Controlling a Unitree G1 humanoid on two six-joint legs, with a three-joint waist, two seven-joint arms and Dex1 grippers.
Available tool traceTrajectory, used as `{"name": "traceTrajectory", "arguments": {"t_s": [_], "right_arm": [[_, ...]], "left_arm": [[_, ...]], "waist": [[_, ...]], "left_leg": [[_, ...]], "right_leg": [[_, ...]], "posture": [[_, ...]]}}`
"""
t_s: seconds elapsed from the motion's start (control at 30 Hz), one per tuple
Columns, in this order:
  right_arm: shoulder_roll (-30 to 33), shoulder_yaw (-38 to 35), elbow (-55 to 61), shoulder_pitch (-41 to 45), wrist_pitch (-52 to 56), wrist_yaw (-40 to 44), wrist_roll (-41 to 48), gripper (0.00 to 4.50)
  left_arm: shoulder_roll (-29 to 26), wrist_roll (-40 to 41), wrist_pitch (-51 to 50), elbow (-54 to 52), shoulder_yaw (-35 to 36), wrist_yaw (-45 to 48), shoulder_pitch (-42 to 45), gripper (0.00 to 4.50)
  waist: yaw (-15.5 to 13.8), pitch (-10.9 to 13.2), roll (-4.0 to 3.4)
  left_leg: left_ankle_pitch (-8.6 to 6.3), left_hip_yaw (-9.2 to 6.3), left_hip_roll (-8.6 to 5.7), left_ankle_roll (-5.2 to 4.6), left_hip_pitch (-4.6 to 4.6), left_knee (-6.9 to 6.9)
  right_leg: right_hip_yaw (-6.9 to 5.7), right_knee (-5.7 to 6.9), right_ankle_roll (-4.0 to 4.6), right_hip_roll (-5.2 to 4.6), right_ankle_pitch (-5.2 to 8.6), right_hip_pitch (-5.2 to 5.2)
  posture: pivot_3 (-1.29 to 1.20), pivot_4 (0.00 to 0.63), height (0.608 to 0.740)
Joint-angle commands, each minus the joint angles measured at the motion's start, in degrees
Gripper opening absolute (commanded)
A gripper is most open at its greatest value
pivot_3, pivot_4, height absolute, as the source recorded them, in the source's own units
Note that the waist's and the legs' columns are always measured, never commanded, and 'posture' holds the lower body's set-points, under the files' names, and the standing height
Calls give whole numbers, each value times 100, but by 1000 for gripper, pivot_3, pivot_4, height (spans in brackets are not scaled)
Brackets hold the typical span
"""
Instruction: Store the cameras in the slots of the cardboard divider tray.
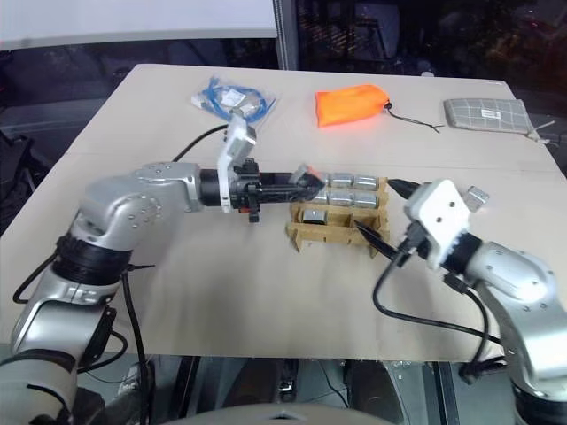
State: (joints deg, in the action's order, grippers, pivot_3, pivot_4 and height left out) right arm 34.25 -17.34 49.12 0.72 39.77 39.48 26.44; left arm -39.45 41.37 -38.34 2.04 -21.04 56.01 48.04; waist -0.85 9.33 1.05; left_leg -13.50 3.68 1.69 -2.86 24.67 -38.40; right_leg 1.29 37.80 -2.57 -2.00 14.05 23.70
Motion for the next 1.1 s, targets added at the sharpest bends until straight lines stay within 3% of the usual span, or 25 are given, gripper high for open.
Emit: {"name": "traceTrajectory", "arguments": {"t_s": [0.03,0.2,0.63,0.9,1.1], "right_arm": [[146,-632,435,-353,29,46,510,4386],[135,-1100,758,-1144,-27,-129,836,4386],[-100,-1763,973,-2587,-602,-332,1018,4386],[100,-1488,679,-2127,-785,-385,1282,4386],[748,-1302,92,-1327,-647,-72,1609,4386]], "left_arm": [[390,-888,794,720,-289,820,449,759],[1059,-1917,1502,1795,-627,1374,913,759],[1764,-3269,2527,3392,-515,2098,1503,759],[1969,-3623,2618,3634,-485,2351,1620,759],[1954,-3898,2561,3674,-502,2395,1663,759]], "waist": [[6,1,1],[1,1,2],[20,1,4],[23,2,4],[45,2,3]], "left_leg": [[-2,-1,1,-4,0,0],[-3,-17,-1,-7,7,-2],[-4,-35,-3,-9,7,-7],[-4,-36,-1,-9,7,-9],[-4,-36,-1,-9,6,-11]], "right_leg": [[3,0,0,0,0,1],[2,-1,-7,2,2,1],[10,3,-18,2,7,1],[11,5,-17,3,7,1],[13,7,-17,4,7,1]], "posture": [[0,150,740],[0,150,740],[0,150,740],[0,150,740],[0,150,740]]}}
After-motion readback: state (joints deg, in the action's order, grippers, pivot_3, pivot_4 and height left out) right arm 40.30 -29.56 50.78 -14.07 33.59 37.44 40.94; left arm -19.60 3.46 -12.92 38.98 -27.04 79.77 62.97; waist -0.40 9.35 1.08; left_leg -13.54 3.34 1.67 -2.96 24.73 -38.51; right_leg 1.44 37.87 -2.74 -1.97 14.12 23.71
